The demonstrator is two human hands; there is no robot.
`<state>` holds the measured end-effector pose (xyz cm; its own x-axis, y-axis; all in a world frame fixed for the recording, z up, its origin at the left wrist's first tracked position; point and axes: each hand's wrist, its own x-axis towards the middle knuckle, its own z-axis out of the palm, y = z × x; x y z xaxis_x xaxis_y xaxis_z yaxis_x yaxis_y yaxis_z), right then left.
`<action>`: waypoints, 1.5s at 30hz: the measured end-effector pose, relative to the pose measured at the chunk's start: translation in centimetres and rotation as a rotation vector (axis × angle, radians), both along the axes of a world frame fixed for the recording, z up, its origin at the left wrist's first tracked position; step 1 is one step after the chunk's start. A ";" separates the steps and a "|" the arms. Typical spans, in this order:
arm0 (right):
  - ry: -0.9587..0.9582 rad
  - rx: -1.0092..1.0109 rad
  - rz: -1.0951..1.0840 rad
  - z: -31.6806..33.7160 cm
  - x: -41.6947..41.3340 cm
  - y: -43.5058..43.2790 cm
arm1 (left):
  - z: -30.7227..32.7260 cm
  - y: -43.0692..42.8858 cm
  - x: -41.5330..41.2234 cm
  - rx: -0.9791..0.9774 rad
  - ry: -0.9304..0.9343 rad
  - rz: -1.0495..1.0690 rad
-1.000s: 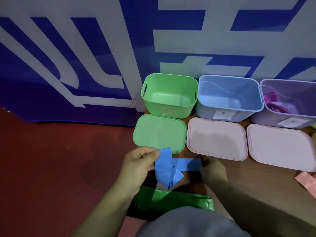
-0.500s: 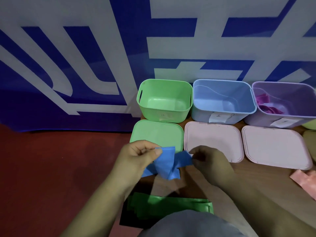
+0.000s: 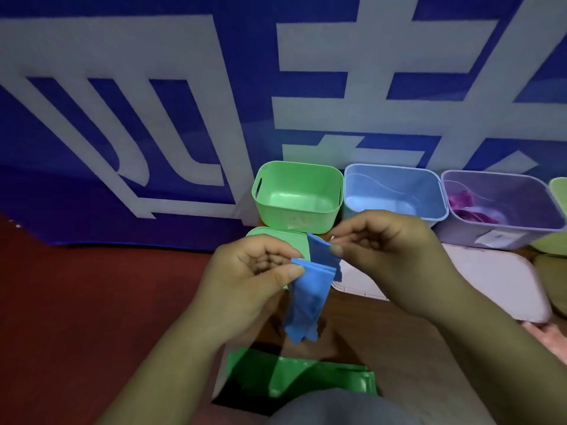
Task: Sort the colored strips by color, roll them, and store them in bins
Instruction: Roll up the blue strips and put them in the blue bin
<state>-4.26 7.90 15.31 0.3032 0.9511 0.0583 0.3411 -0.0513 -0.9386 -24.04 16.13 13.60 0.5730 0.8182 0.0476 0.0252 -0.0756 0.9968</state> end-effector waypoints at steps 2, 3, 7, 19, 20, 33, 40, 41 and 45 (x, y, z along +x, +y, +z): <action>0.165 -0.016 0.016 0.8 -0.3 -0.3 | 0.1 -0.6 0.2 -0.008 -0.019 0.022; 0.237 -0.028 0.022 1.0 -0.4 -0.4 | 0.2 -0.8 0.2 -0.003 -0.022 0.028; 0.359 -0.073 0.029 1.6 -0.6 -1.0 | 0.6 -1.6 0.3 0.072 -0.002 0.042; 0.459 -0.037 0.086 3.1 -0.9 -2.0 | 1.2 -2.3 0.8 0.212 -0.037 0.097; 0.458 -0.037 0.091 3.2 -0.9 -2.1 | 1.1 -2.4 0.8 0.216 -0.046 0.109; 0.480 -0.050 0.111 3.7 -1.1 -2.5 | 1.4 -3.5 1.4 0.167 -0.133 0.204; 0.502 -0.054 0.102 3.2 -1.1 -2.7 | 1.7 -4.4 1.9 0.129 -0.138 0.229; 0.499 -0.054 0.104 3.2 -1.1 -2.7 | 1.8 -4.6 2.0 0.132 -0.130 0.240; 0.468 -0.016 0.098 3.4 -1.1 -2.8 | 2.1 -4.8 2.1 0.136 -0.132 0.278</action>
